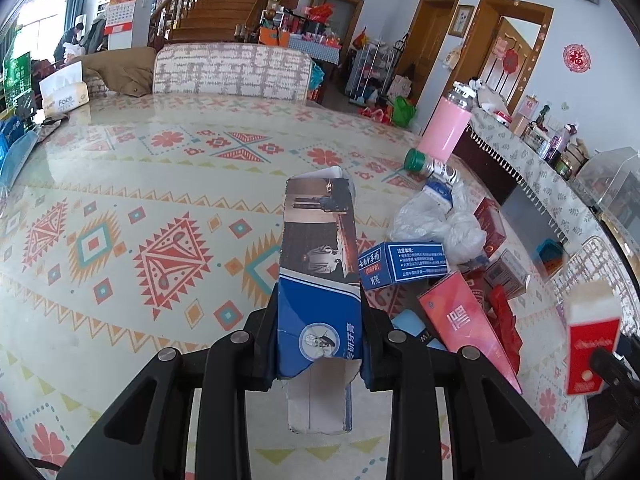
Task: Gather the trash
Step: 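Carry both held boxes to the pink wastebasket and open both tools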
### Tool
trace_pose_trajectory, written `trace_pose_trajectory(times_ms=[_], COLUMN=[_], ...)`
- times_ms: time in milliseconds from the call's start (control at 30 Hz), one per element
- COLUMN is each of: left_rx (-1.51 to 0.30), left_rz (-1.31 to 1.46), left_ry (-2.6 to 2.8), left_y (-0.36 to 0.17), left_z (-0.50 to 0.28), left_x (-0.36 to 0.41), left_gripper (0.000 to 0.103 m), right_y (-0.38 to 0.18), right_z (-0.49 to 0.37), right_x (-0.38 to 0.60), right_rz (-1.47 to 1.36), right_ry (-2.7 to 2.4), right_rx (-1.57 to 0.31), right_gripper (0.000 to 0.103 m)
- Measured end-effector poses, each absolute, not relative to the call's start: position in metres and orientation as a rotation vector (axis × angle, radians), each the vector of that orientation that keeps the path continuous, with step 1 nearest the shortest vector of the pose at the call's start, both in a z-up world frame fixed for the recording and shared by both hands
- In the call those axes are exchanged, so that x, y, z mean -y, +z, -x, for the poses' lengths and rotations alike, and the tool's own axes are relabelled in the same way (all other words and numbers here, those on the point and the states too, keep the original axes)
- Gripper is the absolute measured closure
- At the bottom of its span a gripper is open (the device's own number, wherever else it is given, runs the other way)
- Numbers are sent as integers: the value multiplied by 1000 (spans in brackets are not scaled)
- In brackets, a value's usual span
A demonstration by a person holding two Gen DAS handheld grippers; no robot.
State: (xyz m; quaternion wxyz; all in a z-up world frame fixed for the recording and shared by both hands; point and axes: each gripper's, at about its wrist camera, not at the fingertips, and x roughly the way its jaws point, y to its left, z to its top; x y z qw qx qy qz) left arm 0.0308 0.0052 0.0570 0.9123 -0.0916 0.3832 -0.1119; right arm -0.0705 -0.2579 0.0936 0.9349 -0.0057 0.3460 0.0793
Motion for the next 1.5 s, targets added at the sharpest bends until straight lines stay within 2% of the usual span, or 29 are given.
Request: trace_pose_trajectory(times_ms=[367, 633, 1167, 1500], left_rx=[-741, -751, -789, -873], left_rz=[167, 127, -5, -95], left_ry=[-264, -367, -691, -897], left_y=[77, 95, 122, 105], left_z=[1, 44, 41, 18], left_x=[14, 61, 240, 410], left_gripper=[74, 74, 74, 74], right_y=[87, 79, 85, 81], right_z=[140, 163, 218, 190], right_x=[326, 362, 494, 587], right_rz=[-107, -179, -335, -381], right_ry=[86, 74, -123, -289], right_rx=[-714, -711, -625, -625], right_gripper=[37, 37, 37, 37])
